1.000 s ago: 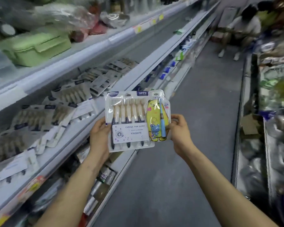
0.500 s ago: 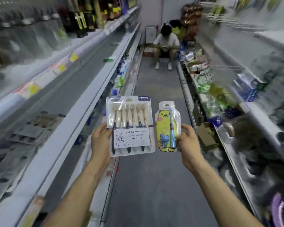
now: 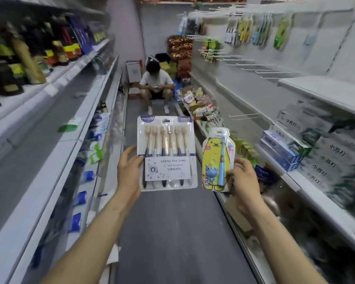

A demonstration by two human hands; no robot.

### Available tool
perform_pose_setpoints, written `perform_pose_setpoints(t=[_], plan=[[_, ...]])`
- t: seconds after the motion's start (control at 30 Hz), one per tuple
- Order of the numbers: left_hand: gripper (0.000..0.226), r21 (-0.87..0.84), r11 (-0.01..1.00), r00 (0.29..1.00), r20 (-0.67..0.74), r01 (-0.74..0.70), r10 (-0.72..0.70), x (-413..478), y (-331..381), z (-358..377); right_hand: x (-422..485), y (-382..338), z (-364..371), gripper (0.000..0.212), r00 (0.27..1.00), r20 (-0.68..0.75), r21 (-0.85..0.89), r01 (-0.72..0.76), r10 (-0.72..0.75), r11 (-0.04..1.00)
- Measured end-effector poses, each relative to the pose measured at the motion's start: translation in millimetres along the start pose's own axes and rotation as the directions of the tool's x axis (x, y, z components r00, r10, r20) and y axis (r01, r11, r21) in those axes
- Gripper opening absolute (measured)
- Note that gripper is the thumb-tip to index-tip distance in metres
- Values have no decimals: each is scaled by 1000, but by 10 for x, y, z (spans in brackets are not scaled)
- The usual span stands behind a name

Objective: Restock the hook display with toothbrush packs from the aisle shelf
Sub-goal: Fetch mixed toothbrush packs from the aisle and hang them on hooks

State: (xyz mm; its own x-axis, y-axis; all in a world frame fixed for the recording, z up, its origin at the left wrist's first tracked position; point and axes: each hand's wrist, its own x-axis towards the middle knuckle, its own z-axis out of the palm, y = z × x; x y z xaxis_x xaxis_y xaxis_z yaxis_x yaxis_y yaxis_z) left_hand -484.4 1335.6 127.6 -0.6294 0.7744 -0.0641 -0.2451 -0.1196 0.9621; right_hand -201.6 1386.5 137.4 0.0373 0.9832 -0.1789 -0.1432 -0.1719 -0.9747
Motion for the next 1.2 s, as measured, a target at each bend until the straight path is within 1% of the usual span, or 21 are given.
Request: perform_pose_setpoints(t=[0.07, 0.17, 0.33, 0.43, 0.5, 0.63, 0.73, 0.8, 0.87, 0.97, 1.07, 1.2], plan=[[40, -8, 1000, 1000, 13, 9, -9, 485, 37, 251, 484, -149, 245, 42, 1000, -2, -1, 0, 0, 1000], [31, 7, 1000, 1000, -2, -1, 1, 1195, 194, 534, 1198, -355, 696, 40, 999, 39, 16, 4, -5, 1000], [30, 30, 998, 997, -41, -62, 63, 2439, 400, 700, 2302, -728, 1541, 38, 997, 65, -13, 49, -48, 999], [32, 24, 996, 996, -34, -83, 84, 3321, 488, 752, 2959, -851, 2027, 35, 992, 81, -5, 102, -101, 995], [33, 18, 995, 995, -10, -100, 100, 3933, 494, 784, 3430, -875, 2357, 35, 992, 56, -1, 114, -113, 994], [32, -19, 991, 990, 55, -130, 131, 5188, 530, 934, 4401, -858, 3021, 36, 993, 2, 74, 115, -116, 991], [33, 3, 994, 989, 100, -111, 110, 6066, 594, 1123, 4957, -966, 3479, 35, 996, -59, 46, 77, -74, 996], [33, -11, 994, 987, 121, -108, 109, 6584, 655, 1302, 5363, -1084, 3717, 37, 990, -103, 28, 102, -98, 994], [31, -13, 995, 983, 154, -103, 104, 7083, 701, 1527, 5774, -1204, 3881, 39, 977, -170, -14, 127, -127, 992], [30, -27, 997, 975, 210, -73, 76, 7727, 690, 1882, 6300, -1282, 4046, 37, 967, -217, -48, 124, -131, 991], [30, -41, 998, 966, 254, -41, 50, 8397, 614, 2352, 6857, -1347, 4147, 33, 952, -263, -18, 158, -157, 987], [30, -42, 998, 952, 303, -36, 47, 9268, 469, 3086, 7848, -1527, 4216, 33, 929, -320, -1, 198, -188, 980]])
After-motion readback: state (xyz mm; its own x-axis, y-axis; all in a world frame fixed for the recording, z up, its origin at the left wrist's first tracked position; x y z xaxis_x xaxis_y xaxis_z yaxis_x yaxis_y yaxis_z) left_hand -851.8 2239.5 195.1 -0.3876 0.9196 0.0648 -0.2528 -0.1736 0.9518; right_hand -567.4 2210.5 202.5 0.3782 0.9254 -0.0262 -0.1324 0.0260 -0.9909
